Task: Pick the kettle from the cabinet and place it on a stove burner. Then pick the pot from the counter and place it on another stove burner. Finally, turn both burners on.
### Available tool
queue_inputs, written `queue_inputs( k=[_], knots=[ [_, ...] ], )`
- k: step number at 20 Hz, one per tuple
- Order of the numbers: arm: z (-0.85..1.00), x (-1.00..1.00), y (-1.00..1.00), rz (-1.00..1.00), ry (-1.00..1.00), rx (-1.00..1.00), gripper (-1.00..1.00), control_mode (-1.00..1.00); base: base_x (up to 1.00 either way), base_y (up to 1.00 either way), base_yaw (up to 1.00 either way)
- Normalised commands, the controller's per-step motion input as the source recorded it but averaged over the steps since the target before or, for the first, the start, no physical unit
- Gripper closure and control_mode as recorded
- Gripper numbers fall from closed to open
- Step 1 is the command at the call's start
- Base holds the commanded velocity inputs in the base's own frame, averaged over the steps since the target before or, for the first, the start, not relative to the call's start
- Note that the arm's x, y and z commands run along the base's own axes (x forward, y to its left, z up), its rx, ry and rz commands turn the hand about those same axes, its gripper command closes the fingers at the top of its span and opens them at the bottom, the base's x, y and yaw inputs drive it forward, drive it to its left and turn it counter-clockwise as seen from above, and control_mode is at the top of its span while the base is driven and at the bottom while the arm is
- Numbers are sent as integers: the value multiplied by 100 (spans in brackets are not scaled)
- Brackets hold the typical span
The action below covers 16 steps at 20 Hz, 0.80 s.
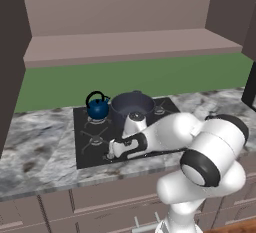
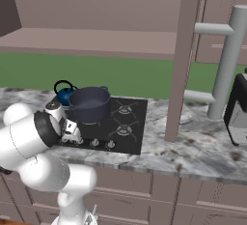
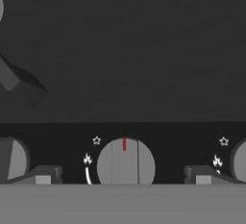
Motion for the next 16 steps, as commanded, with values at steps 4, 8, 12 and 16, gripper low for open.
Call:
queue_inputs(
  k=[4, 8, 12, 16],
  knots=[
    [-16, 8, 0, 2, 0, 0, -100, -100, 0, 0, 0],
    [-20, 3, 4, 2, 0, 0, 100, -100, 0, 0, 0],
    [-27, 0, 2, 0, 0, 0, 100, -100, 0, 0, 0],
    [-23, -7, 1, 0, -2, 0, 100, -100, 0, 0, 0]
  ],
)
